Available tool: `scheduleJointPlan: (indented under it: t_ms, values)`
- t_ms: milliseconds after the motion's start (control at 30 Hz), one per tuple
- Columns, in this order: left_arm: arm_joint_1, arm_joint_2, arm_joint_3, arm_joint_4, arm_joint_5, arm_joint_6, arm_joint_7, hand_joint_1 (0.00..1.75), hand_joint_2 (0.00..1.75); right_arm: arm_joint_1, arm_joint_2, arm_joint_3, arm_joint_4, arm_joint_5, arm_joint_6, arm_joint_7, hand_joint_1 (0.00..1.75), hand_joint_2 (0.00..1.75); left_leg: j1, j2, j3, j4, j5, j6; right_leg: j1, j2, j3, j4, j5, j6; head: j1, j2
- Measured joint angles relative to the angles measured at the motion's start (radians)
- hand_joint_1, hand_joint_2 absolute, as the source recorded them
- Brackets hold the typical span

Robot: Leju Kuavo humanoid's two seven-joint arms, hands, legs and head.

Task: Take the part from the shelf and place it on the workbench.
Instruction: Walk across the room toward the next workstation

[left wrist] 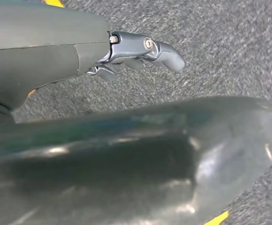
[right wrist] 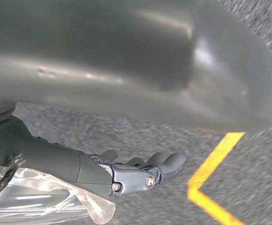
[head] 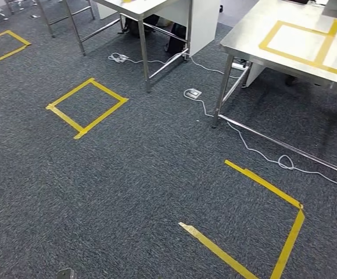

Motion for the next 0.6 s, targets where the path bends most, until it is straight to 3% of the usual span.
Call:
scheduleJointPlan:
  t_ms: [67,133,200,267,333,367,400,467,533,600]
  values:
    - [-0.002,0.000,0.001,0.000,-0.005,0.000,-0.003,0.00,0.00,-0.001,0.001,-0.005,-0.002,0.010,0.007,-0.003,0.00,0.00,0.000,-0.023,-0.011,0.006,0.002,-0.014,-0.002,0.030,0.025,-0.051,0.002,-0.006,0.000,0.000]
    - [0.000,0.000,0.002,0.000,-0.010,0.000,-0.005,0.00,0.00,-0.002,0.003,-0.010,-0.005,0.017,0.011,-0.005,0.00,0.00,0.004,-0.042,-0.022,0.007,0.008,-0.028,-0.002,0.009,0.028,-0.053,0.006,-0.018,0.000,0.000]
    - [0.003,0.001,0.005,0.000,-0.013,0.000,-0.005,0.00,0.00,-0.002,0.006,-0.014,-0.008,0.019,0.012,-0.005,0.00,0.00,0.003,-0.008,-0.039,0.037,-0.011,-0.038,-0.004,-0.019,0.030,-0.059,0.013,-0.032,-0.004,0.000]
    - [0.001,0.001,0.008,0.000,-0.015,0.000,-0.006,0.00,0.00,0.001,0.008,-0.018,-0.010,0.019,0.012,-0.006,0.00,0.00,0.002,0.054,-0.087,0.141,-0.073,-0.047,-0.002,-0.050,0.030,-0.062,0.014,-0.040,-0.011,0.000]
    - [-0.001,0.001,0.009,0.000,-0.015,0.000,-0.006,0.00,0.00,0.003,0.008,-0.022,-0.010,0.022,0.013,-0.006,0.00,0.00,0.006,0.078,-0.144,0.268,-0.128,-0.054,0.001,-0.086,0.028,-0.061,0.013,-0.043,-0.013,0.000]
    - [-0.001,0.001,0.009,0.000,-0.015,0.000,-0.006,0.00,0.00,0.003,0.008,-0.023,-0.010,0.025,0.013,-0.007,0.00,0.00,0.007,0.081,-0.154,0.296,-0.133,-0.056,0.002,-0.102,0.027,-0.060,0.012,-0.043,-0.014,0.000]
    - [0.001,0.001,0.010,0.000,-0.015,0.000,-0.006,0.00,0.00,0.002,0.008,-0.025,-0.010,0.030,0.014,-0.008,0.00,0.00,0.008,0.084,-0.144,0.284,-0.118,-0.057,0.003,-0.117,0.027,-0.059,0.012,-0.043,-0.014,0.000]
    - [0.002,0.002,0.012,0.000,-0.015,0.001,-0.006,0.00,0.00,-0.001,0.009,-0.028,-0.011,0.039,0.015,-0.012,0.00,0.00,0.008,0.107,-0.071,0.156,-0.056,-0.053,0.003,-0.143,0.029,-0.057,0.010,-0.040,-0.014,0.000]
    - [-0.001,0.003,0.016,0.000,-0.015,0.003,-0.006,0.00,0.00,-0.003,0.011,-0.032,-0.012,0.047,0.017,-0.015,0.00,0.00,0.001,0.143,-0.008,0.038,-0.020,-0.041,0.008,-0.163,0.031,-0.055,0.007,-0.032,-0.013,0.000]
    - [-0.001,0.003,0.018,0.000,-0.015,0.003,-0.005,0.00,0.00,-0.004,0.013,-0.038,-0.014,0.052,0.019,-0.016,0.00,0.00,-0.006,0.149,0.001,0.012,-0.017,-0.029,0.012,-0.178,0.032,-0.054,0.006,-0.023,-0.012,0.000]
